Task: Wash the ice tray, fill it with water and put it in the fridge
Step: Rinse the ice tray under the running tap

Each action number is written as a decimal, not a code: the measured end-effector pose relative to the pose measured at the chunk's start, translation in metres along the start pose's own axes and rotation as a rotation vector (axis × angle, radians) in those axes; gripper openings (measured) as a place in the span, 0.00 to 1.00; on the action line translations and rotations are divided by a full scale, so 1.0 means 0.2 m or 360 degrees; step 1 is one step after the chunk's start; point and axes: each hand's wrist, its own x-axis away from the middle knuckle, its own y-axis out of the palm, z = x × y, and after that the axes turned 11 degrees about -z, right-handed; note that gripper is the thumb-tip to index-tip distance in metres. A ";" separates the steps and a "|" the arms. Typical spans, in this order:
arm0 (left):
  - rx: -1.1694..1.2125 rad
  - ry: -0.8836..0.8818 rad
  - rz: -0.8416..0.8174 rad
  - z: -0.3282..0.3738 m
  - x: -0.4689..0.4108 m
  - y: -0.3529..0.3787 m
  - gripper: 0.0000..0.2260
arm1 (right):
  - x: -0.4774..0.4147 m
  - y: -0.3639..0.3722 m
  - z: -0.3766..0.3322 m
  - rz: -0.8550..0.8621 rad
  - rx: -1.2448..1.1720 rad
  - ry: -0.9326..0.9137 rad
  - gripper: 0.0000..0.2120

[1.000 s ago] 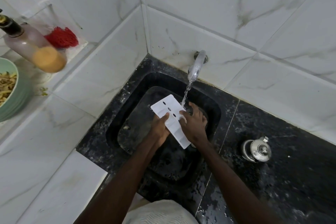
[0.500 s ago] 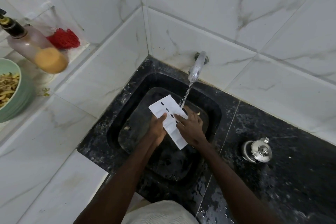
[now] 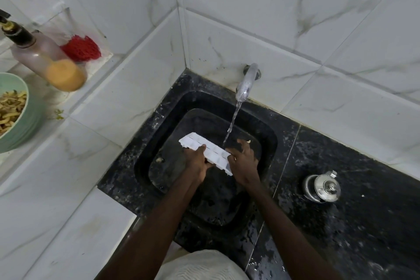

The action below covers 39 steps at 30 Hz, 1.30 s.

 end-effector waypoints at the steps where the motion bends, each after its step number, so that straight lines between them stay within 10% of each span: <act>1: 0.0002 0.0005 -0.0012 0.00 0.01 0.00 0.22 | 0.00 0.00 0.00 -0.0029 0.0011 -0.0011 0.17; 27: 0.0148 0.0114 -0.0177 0.00 -0.02 0.05 0.21 | -0.08 -0.14 -0.05 -0.0195 0.0077 -0.0233 0.20; 33: 0.0281 0.0212 -0.0121 0.05 -0.02 0.03 0.19 | -0.07 -0.18 0.04 0.0230 -0.0080 -0.0144 0.14; 39: 0.0264 0.0220 -0.0131 0.06 -0.01 0.04 0.19 | -0.08 -0.12 0.00 -0.0060 0.0091 -0.0252 0.21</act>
